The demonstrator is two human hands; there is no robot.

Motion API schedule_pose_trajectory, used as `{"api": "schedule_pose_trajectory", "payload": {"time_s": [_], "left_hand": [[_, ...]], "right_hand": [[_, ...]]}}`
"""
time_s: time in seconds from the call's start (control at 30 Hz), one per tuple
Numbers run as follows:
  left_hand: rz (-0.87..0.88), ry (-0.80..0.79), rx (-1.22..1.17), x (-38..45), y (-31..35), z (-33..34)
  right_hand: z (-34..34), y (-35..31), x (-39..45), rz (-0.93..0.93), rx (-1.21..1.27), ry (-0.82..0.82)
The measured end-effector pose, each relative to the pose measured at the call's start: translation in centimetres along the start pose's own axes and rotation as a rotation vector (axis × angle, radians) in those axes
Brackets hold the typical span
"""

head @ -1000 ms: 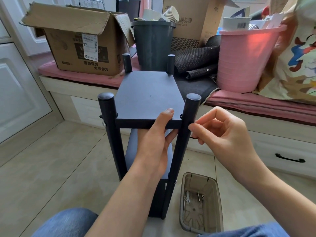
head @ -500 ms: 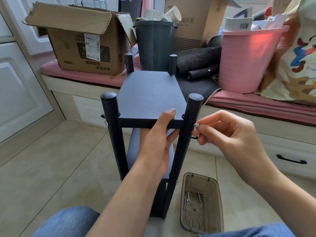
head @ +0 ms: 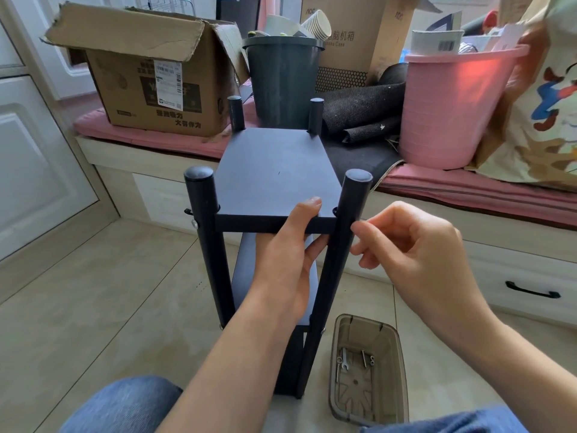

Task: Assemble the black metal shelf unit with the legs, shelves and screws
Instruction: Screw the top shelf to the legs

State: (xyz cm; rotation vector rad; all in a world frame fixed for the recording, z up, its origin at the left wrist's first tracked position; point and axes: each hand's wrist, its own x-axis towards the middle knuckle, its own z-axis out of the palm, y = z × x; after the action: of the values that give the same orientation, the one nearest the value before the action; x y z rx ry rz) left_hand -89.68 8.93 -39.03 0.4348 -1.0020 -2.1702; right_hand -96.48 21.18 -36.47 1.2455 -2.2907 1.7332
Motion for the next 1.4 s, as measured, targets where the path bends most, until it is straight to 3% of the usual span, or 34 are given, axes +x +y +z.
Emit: {"api": "schedule_pose_trajectory", "payload": {"time_s": [0.63,0.77,0.93,1.17,1.27,1.4], "left_hand": [[0.011,-0.008,-0.004,0.1,-0.1,-0.2],[0.028,-0.009,-0.005,0.0,0.0,-0.1],[0.032,-0.008,-0.002,-0.2,0.0,0.0],[0.036,-0.014,0.007,-0.2,0.0,0.0],[0.028,-0.017,0.008,-0.1,0.0,0.0],[0.034,-0.023,0.019,-0.2,0.1,0.0]], "right_hand": [[-0.4,1.1,-0.4,-0.189,-0.384,-0.069],[0.0,0.9,-0.4,-0.150,-0.368,-0.122],[0.2,0.6,-0.2,0.011,-0.167,-0.155],[0.0,0.5,-0.4,-0.302,-0.647,-0.008],[-0.2,0.3,-0.6,-0.368,-0.746,0.038],[0.0,0.4,-0.5,-0.204,-0.591,-0.065]]}}
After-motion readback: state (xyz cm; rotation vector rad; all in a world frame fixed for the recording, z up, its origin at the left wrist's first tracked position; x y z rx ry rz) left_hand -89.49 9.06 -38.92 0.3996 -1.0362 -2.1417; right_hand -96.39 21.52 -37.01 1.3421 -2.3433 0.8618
